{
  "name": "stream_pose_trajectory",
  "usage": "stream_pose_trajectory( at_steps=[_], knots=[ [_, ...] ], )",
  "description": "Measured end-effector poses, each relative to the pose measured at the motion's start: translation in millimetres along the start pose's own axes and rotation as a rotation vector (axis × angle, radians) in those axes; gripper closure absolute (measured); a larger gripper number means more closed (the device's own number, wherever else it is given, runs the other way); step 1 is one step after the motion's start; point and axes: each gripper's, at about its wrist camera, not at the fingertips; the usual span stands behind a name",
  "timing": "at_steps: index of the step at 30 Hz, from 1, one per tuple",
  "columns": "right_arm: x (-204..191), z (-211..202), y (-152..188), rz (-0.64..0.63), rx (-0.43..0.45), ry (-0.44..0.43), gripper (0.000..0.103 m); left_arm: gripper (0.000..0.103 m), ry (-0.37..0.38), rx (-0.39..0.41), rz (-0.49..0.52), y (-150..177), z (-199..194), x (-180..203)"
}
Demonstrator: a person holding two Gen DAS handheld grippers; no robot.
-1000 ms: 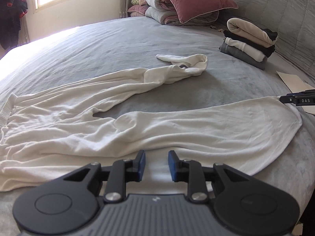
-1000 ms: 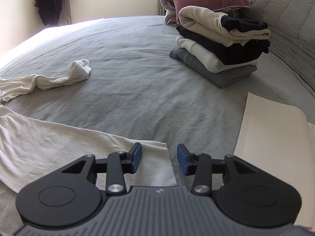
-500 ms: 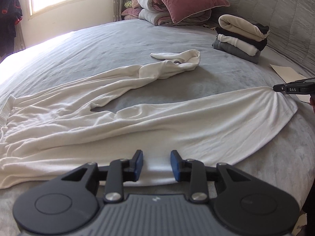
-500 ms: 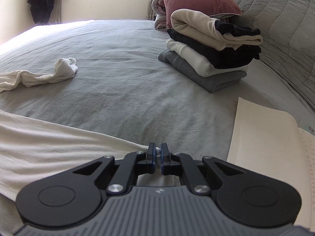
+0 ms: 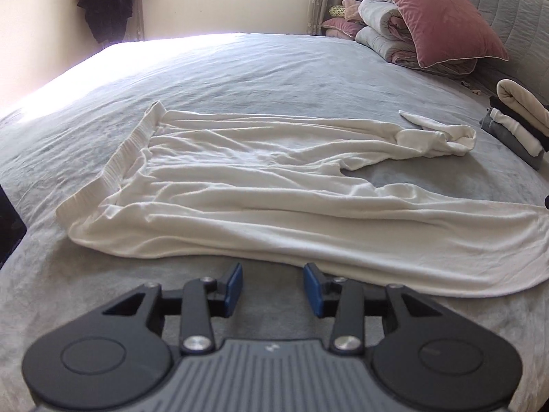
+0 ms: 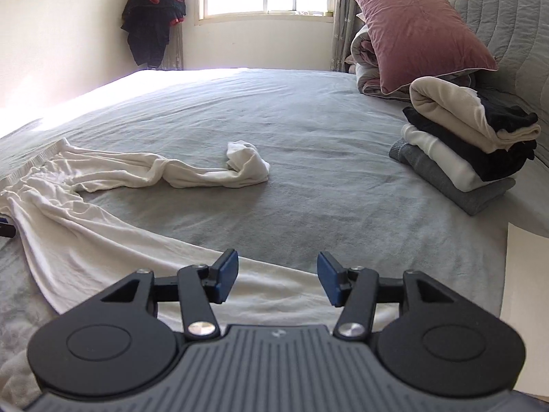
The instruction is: Fold clothes
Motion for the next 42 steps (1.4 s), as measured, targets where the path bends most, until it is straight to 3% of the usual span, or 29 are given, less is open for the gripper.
stream_pose_trajectory(
  at_steps=[5, 10, 13, 18, 23, 26, 27, 30, 37, 42],
  knots=[
    [-75, -2, -4, -0.103, -0.014, -0.203, 0.049, 0.061, -0.082, 0.039, -0.168, -2, -1, -45],
    [-140, -12, -2, -0.227, -0.025, -0.428, 0.065, 0.061, -0.118, 0.087, -0.357, -8, -1, -81],
    [-170, -11, 4, -0.296, -0.043, -0.501, 0.07, 0.061, -0.151, 0.118, -0.45, -8, -2, -97],
    [-198, 2, 12, -0.35, -0.053, -0.459, 0.072, 0.062, -0.193, 0.163, -0.558, -4, -1, -115],
    [-204, 9, 15, -0.354, -0.038, -0.419, 0.072, 0.064, -0.23, 0.212, -0.587, -3, 4, -118],
    [-210, 11, 17, -0.389, -0.027, -0.414, 0.089, 0.067, -0.26, 0.237, -0.6, -3, 7, -120],
    [-212, 12, 17, -0.405, -0.025, -0.408, 0.099, 0.073, -0.277, 0.242, -0.602, -3, 9, -120],
    [-211, 13, 13, -0.404, -0.037, -0.407, 0.103, 0.097, -0.311, 0.246, -0.596, -3, 4, -118],
    [-184, -6, -6, -0.251, -0.073, -0.511, 0.103, 0.1, -0.37, 0.241, -0.567, -3, -18, -114],
    [-182, -21, -7, -0.228, -0.112, -0.582, 0.103, 0.1, -0.4, 0.212, -0.56, 1, -33, -113]
  ],
)
Point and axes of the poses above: each gripper's, at about its wrist camera, not at the fingertips, and z roughly the way its jaws point, x to its right, y to its underside, and after that the axes turned 6 degrees about y, right-handed
